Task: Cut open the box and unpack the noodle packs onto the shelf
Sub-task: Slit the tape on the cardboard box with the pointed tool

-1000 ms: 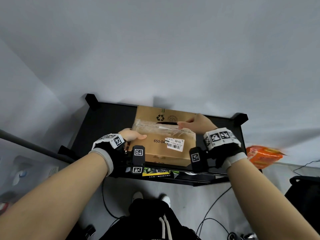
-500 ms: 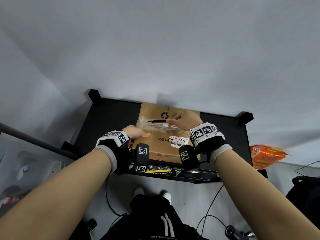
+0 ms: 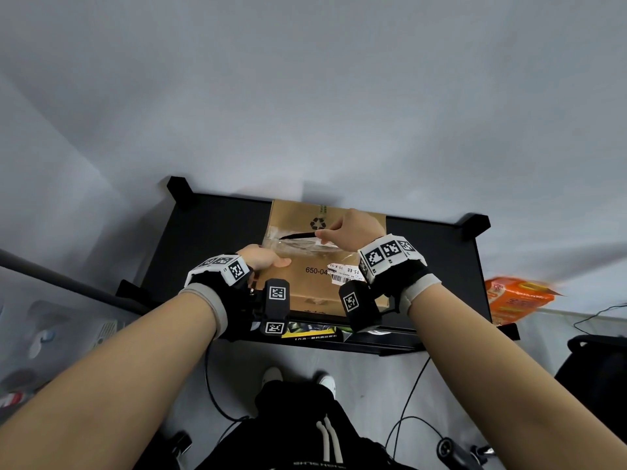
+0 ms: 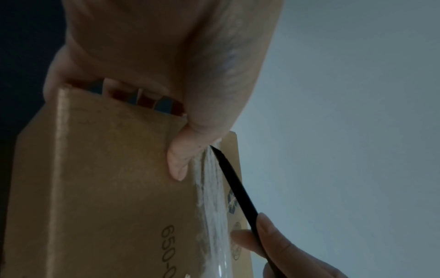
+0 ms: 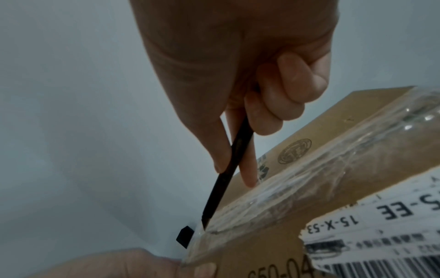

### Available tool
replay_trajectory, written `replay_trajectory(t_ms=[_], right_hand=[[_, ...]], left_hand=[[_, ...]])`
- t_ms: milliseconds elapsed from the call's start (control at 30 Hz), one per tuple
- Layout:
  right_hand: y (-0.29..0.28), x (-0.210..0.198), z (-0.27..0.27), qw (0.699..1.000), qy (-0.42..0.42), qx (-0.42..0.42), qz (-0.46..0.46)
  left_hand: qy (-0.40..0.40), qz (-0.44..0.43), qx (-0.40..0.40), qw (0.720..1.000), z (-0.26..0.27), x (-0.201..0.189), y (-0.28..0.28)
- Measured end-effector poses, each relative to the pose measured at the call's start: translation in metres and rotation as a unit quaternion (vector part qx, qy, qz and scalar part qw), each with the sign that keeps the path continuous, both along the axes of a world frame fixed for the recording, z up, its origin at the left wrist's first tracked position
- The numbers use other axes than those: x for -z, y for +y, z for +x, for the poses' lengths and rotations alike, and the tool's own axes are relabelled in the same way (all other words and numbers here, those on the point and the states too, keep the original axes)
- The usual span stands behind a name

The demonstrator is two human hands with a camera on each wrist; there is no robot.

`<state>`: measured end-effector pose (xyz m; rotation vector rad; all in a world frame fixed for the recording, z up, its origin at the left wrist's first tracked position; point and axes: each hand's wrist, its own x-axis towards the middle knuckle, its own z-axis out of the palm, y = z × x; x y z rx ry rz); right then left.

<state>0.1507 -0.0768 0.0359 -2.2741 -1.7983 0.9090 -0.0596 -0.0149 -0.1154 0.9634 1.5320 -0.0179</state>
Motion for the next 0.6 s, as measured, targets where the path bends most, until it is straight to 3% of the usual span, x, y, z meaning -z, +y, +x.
replay_trajectory(t_ms=[600], right_hand=[[0.006,-0.004,-0.008,0.999,-0.029,-0.023,0.011]], left_hand=[[0.001,0.002,0.003,1.000,0.003,-0.020,-0.007]])
